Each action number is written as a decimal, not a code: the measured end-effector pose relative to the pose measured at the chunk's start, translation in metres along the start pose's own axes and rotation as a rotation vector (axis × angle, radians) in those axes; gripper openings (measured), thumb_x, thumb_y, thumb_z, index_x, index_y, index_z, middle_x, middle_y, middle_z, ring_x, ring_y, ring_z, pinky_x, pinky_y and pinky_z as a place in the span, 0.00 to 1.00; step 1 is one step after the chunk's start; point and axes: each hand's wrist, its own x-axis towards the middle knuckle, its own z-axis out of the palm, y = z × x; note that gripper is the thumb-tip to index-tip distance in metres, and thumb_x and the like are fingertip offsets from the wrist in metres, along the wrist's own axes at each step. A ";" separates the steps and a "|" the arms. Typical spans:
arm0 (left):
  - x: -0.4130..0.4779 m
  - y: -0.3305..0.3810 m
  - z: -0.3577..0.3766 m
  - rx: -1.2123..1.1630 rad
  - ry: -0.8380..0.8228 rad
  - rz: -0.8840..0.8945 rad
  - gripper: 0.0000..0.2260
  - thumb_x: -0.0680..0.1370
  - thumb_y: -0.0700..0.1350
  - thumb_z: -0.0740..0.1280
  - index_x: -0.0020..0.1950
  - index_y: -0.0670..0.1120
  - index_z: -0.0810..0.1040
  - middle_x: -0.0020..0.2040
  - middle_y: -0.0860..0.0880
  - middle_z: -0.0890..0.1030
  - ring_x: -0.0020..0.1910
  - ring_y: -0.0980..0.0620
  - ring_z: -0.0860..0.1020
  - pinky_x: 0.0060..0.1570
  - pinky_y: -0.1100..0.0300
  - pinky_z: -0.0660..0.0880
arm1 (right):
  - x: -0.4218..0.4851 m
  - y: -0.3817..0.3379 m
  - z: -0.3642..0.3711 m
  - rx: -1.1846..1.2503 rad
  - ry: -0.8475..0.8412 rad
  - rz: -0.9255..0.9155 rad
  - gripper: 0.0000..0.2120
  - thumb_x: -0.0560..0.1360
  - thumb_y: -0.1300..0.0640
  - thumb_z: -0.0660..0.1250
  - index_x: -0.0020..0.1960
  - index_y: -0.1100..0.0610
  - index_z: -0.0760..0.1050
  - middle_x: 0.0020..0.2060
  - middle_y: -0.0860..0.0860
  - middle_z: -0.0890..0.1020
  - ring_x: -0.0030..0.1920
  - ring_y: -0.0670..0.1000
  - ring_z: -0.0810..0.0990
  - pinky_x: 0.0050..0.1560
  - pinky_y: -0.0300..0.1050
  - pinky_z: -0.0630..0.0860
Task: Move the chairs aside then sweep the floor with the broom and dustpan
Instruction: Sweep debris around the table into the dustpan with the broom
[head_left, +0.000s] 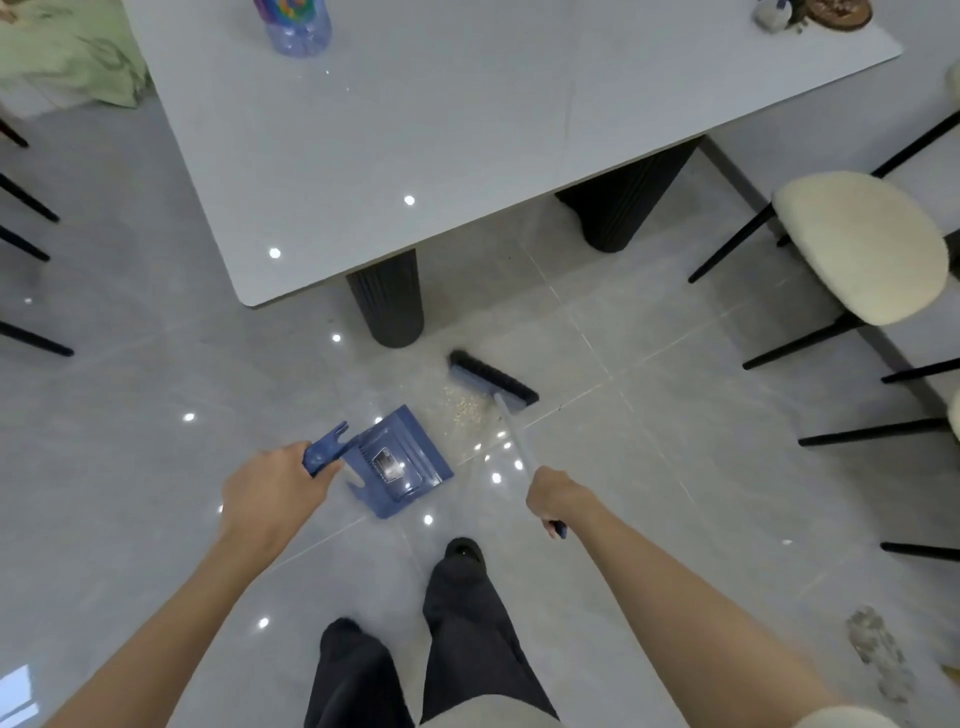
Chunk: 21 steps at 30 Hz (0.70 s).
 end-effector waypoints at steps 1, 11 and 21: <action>0.000 -0.007 -0.001 -0.015 0.006 -0.005 0.19 0.75 0.55 0.68 0.28 0.51 0.65 0.26 0.50 0.72 0.30 0.44 0.75 0.29 0.60 0.66 | -0.005 -0.001 0.010 -0.019 -0.015 -0.005 0.17 0.77 0.69 0.57 0.30 0.66 0.69 0.48 0.65 0.83 0.25 0.55 0.77 0.31 0.42 0.74; -0.035 -0.086 -0.011 -0.051 0.017 -0.014 0.18 0.75 0.56 0.67 0.33 0.45 0.73 0.30 0.45 0.78 0.32 0.45 0.77 0.30 0.60 0.69 | -0.080 -0.054 0.038 0.114 0.126 -0.113 0.17 0.77 0.68 0.57 0.30 0.60 0.71 0.22 0.54 0.74 0.26 0.50 0.68 0.27 0.38 0.67; -0.071 -0.159 -0.007 -0.067 0.004 -0.083 0.17 0.75 0.56 0.67 0.34 0.44 0.77 0.28 0.49 0.75 0.29 0.49 0.75 0.28 0.62 0.66 | -0.058 -0.135 0.056 0.049 0.269 -0.233 0.16 0.79 0.66 0.55 0.65 0.69 0.71 0.61 0.64 0.77 0.62 0.62 0.77 0.56 0.49 0.75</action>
